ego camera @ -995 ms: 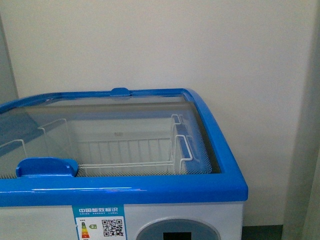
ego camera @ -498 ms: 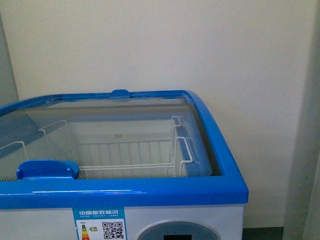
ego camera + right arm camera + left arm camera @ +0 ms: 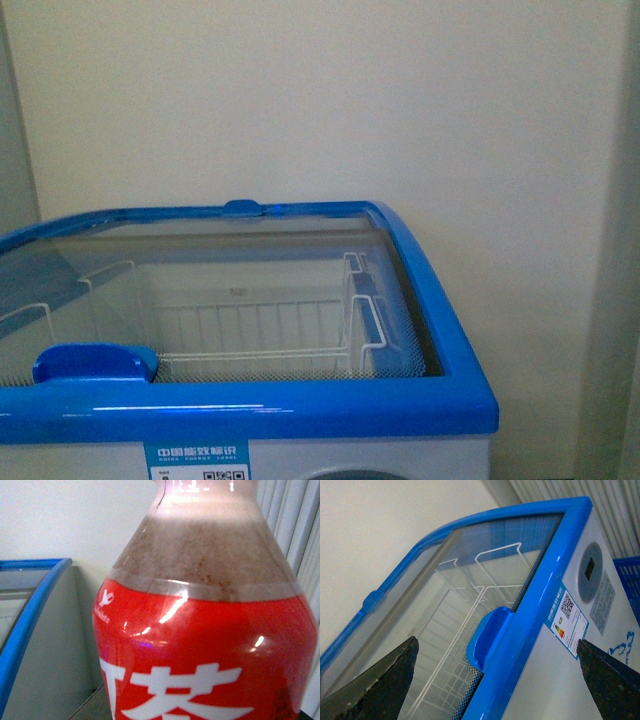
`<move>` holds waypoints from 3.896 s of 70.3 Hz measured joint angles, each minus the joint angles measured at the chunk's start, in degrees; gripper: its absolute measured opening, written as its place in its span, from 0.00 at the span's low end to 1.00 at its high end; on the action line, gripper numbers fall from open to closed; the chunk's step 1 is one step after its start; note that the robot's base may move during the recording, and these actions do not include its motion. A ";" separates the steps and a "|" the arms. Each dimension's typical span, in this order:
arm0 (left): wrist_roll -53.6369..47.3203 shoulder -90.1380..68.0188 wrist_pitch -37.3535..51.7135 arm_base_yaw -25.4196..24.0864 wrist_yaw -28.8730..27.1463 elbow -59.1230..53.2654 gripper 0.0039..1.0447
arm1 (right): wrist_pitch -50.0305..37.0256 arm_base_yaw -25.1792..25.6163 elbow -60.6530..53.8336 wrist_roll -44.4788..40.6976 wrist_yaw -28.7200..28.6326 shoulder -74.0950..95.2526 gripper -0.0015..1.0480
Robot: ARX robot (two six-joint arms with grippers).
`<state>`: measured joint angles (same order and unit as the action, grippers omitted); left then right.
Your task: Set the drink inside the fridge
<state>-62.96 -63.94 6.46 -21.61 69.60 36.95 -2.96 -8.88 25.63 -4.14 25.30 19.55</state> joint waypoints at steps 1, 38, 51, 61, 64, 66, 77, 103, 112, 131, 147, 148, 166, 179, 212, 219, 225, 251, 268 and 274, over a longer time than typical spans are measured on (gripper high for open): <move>-3.23 -0.81 -3.41 0.00 0.11 1.62 0.92 | 0.00 0.00 0.00 0.00 0.00 0.00 0.36; -26.60 -19.12 -23.50 8.94 -6.34 20.50 0.92 | 0.00 0.00 0.00 0.00 0.00 0.00 0.36; -24.30 -23.89 -19.80 10.99 -8.00 22.86 0.92 | 0.00 0.00 0.00 0.00 0.00 0.00 0.36; -22.77 -26.53 -18.45 11.45 -8.81 25.44 0.92 | 0.00 0.00 0.00 0.00 0.00 0.00 0.36; -22.64 -27.34 -18.36 11.56 -9.29 26.34 0.92 | 0.00 0.00 0.00 0.00 0.00 0.00 0.36; -22.62 -28.00 -18.36 11.67 -9.70 26.99 0.92 | 0.00 0.00 0.00 0.00 0.00 0.00 0.36; -21.97 -31.89 -18.01 13.11 -11.30 30.62 0.92 | 0.00 0.00 0.00 0.00 0.00 0.00 0.36; -19.12 -39.54 -15.12 16.59 -16.04 41.09 0.92 | 0.00 0.00 0.00 0.00 0.00 0.00 0.36; -10.67 -48.11 12.15 19.34 -28.46 48.65 0.93 | 0.00 0.00 0.00 0.00 0.00 0.00 0.36; 15.54 -45.92 51.34 19.98 -51.32 59.54 0.93 | 0.00 0.02 0.00 0.00 0.55 0.00 0.36; 33.70 -26.38 45.27 17.92 -49.29 50.23 0.93 | 0.00 0.02 0.00 0.00 -0.13 0.00 0.36; 36.35 -24.30 43.91 17.27 -48.65 48.72 0.93 | 0.00 0.02 0.00 0.00 -0.13 0.00 0.36; 54.99 -1.22 26.03 6.23 -36.39 20.81 0.93 | 0.00 0.02 0.00 0.00 -0.02 -0.02 0.36; 59.76 15.54 12.96 0.44 -27.50 2.64 0.93 | 0.00 0.02 0.00 0.02 0.02 -0.02 0.36; 62.49 55.58 -8.52 13.09 -62.31 -27.04 0.30 | 38.27 21.99 17.46 -14.75 -46.07 14.25 0.35; 62.64 57.05 -8.24 20.09 -68.57 -28.46 0.13 | 36.54 22.99 24.26 -25.83 -51.43 22.29 0.35; 62.73 57.86 -7.96 21.20 -69.26 -29.73 0.02 | 37.70 21.44 32.44 -37.35 -56.50 30.75 0.35; 62.82 60.33 -7.19 21.42 -69.48 -32.94 0.02 | 47.21 -2.49 75.30 -60.94 -42.12 70.53 0.35; 62.82 61.24 -7.08 21.42 -69.51 -33.97 0.02 | 47.28 -13.79 93.81 -60.81 -39.21 88.83 0.35; 62.82 62.40 -6.75 21.42 -69.57 -35.08 0.02 | 44.94 -16.41 96.61 -60.00 -38.60 93.48 0.35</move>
<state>-0.14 -1.54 -0.30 -0.19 0.03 1.87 41.98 -25.30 122.23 -64.14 -13.30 113.03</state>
